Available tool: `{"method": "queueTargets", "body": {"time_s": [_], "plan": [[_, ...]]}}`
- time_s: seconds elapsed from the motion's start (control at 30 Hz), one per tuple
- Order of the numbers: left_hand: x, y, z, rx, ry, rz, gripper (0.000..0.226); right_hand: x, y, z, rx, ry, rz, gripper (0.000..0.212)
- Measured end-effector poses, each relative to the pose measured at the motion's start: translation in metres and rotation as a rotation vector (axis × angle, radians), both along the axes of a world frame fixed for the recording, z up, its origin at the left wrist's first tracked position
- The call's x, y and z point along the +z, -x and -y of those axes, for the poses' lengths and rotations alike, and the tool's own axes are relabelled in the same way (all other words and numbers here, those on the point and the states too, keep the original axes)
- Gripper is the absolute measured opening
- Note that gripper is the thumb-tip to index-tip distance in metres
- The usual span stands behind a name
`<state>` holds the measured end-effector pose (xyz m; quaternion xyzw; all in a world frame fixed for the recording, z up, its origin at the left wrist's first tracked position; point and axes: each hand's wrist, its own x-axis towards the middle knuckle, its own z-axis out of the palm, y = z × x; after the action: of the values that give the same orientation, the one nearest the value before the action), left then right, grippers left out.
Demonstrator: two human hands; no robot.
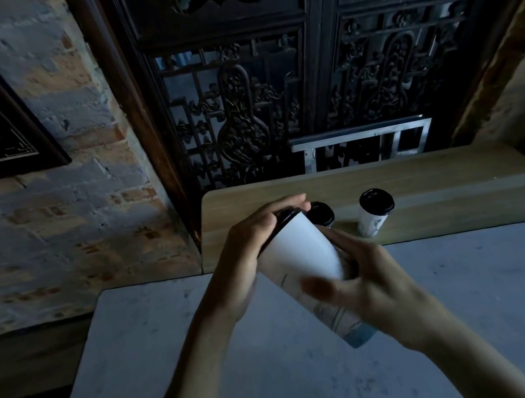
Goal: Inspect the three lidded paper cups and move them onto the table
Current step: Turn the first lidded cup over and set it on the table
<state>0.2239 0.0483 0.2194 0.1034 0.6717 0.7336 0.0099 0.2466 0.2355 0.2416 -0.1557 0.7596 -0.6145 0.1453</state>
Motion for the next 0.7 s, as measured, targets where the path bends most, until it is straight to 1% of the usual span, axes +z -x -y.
{"method": "queueTargets", "body": {"time_s": [0.07,0.1,0.17,0.2,0.23,0.27,0.33,0.37,0.4,0.43,0.47,0.5,0.53,0.6,0.63,0.67,0.7], "plan": [[0.001,-0.002,0.001,0.001,-0.111,0.0,0.047,0.007,0.001,-0.002,0.052,0.124,0.15,0.043],[0.001,-0.002,0.001,0.008,-0.133,0.001,0.047,0.01,-0.001,-0.003,0.067,0.202,0.238,0.039],[0.002,-0.001,-0.001,0.042,-0.117,0.003,0.045,0.012,-0.006,-0.003,0.054,0.268,0.339,0.026],[0.002,0.001,-0.001,0.065,-0.099,0.004,0.044,0.012,-0.007,-0.002,0.037,0.249,0.341,0.023],[0.001,0.002,-0.002,0.095,-0.087,0.005,0.043,0.009,-0.007,-0.001,0.016,0.196,0.283,0.024],[0.0,0.004,-0.003,0.132,-0.069,0.005,0.042,0.004,-0.007,-0.001,-0.006,0.119,0.171,0.029],[-0.002,0.007,-0.005,0.2,-0.024,0.014,0.044,-0.008,-0.007,0.0,-0.035,-0.069,-0.074,0.046],[-0.003,0.007,-0.006,0.215,-0.006,0.027,0.046,-0.013,-0.008,0.0,-0.041,-0.185,-0.163,0.052],[-0.003,0.007,-0.007,0.213,0.007,0.038,0.048,-0.018,-0.009,-0.001,-0.052,-0.278,-0.226,0.055],[-0.004,0.006,-0.008,0.201,0.014,0.046,0.049,-0.022,-0.011,0.0,-0.07,-0.318,-0.272,0.058],[-0.005,0.005,-0.008,0.186,0.006,0.052,0.05,-0.023,-0.012,0.0,-0.087,-0.306,-0.28,0.061],[-0.005,0.004,-0.008,0.173,-0.015,0.055,0.051,-0.022,-0.013,0.001,-0.09,-0.224,-0.229,0.062],[-0.005,0.003,-0.008,0.165,-0.042,0.055,0.051,-0.02,-0.012,0.001,-0.083,-0.093,-0.115,0.059],[-0.005,0.0,-0.006,0.149,-0.087,0.051,0.05,-0.013,-0.01,0.0,-0.034,0.157,0.152,0.047],[-0.005,0.0,-0.006,0.142,-0.097,0.05,0.05,-0.011,-0.01,-0.002,-0.021,0.236,0.276,0.044],[-0.005,-0.001,-0.006,0.136,-0.102,0.051,0.049,-0.01,-0.01,-0.003,-0.015,0.289,0.373,0.047],[-0.005,-0.001,-0.006,0.136,-0.104,0.052,0.049,-0.01,-0.01,-0.005,-0.001,0.307,0.426,0.05]]}}
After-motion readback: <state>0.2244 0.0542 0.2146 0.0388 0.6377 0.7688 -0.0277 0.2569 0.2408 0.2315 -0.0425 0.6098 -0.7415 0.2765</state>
